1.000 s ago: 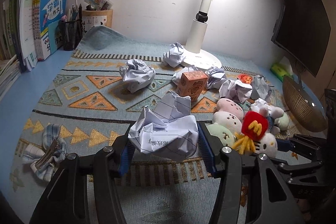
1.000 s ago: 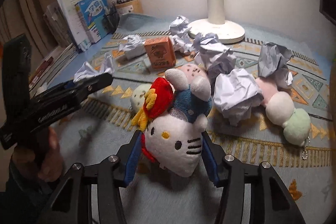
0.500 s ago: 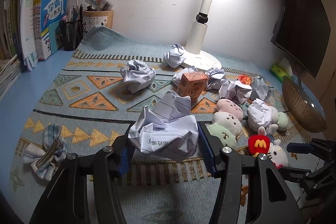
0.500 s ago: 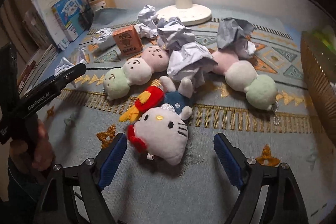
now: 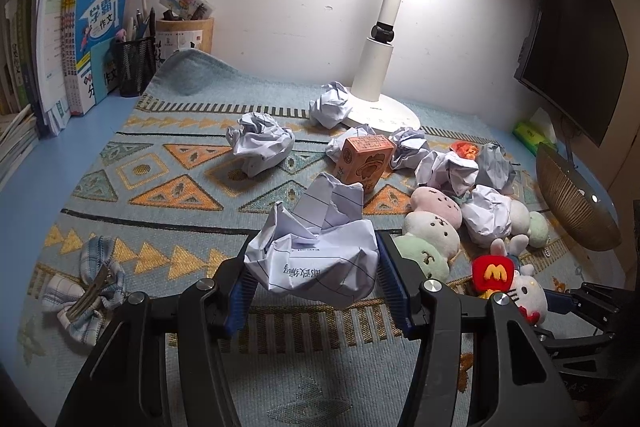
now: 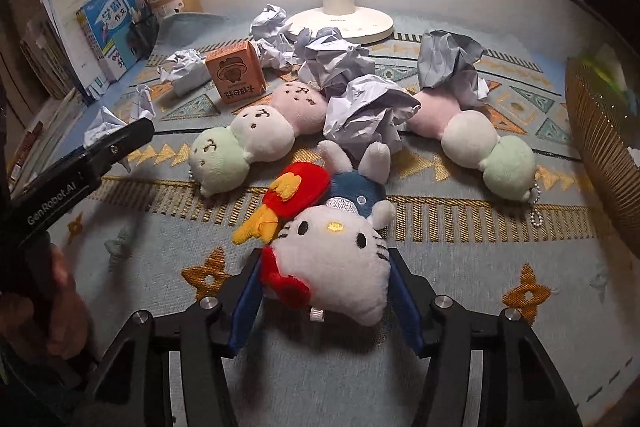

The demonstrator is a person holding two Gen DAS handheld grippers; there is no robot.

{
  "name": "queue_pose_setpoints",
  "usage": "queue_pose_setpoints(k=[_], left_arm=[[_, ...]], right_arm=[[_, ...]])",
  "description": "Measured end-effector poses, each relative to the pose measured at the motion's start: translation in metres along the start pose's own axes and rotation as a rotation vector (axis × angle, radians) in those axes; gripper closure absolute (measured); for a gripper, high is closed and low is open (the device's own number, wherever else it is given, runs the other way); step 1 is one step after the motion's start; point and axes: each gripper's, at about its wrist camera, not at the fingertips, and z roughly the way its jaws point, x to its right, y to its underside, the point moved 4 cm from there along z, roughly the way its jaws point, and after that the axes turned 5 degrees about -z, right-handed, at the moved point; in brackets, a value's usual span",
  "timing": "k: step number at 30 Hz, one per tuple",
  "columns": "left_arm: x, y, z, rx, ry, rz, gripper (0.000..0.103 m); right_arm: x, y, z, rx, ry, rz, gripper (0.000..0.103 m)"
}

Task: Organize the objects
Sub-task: 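Carry the plush and paper ball to the glass bowl and open both tools, then move both tools back over the desk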

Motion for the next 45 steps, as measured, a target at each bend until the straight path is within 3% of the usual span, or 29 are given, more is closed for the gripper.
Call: queue_pose_setpoints(k=[8, 15, 25, 30, 35, 37, 39, 45], left_arm=[[0.022, 0.005, -0.011, -0.005, 0.041, 0.043, 0.050], [0.098, -0.009, -0.037, 0.038, 0.145, 0.141, 0.050], [0.265, -0.048, -0.028, 0.043, 0.374, 0.291, 0.050], [0.333, -0.053, -0.012, 0.035, 0.453, 0.341, 0.050], [0.375, -0.045, 0.016, -0.016, 0.503, 0.355, 0.050], [0.383, -0.041, 0.026, -0.014, 0.505, 0.346, 0.044], [0.389, -0.034, 0.038, -0.029, 0.482, 0.344, 0.013], [0.375, -0.028, 0.040, -0.069, 0.488, 0.296, 0.012]], right_arm=[[0.018, -0.006, -0.047, 0.103, -0.110, 0.061, 0.046], [0.067, -0.015, -0.110, 0.248, -0.076, 0.122, 0.046], [0.197, -0.020, -0.197, 0.422, 0.203, 0.290, 0.046], [0.257, -0.016, -0.209, 0.409, 0.281, 0.388, 0.046], [0.304, -0.006, -0.190, 0.344, 0.217, 0.533, 0.044], [0.319, 0.001, -0.178, 0.312, 0.197, 0.602, 0.034], [0.329, 0.008, -0.168, 0.283, 0.192, 0.636, 0.033], [0.326, 0.018, -0.173, 0.294, 0.175, 0.625, 0.033]])
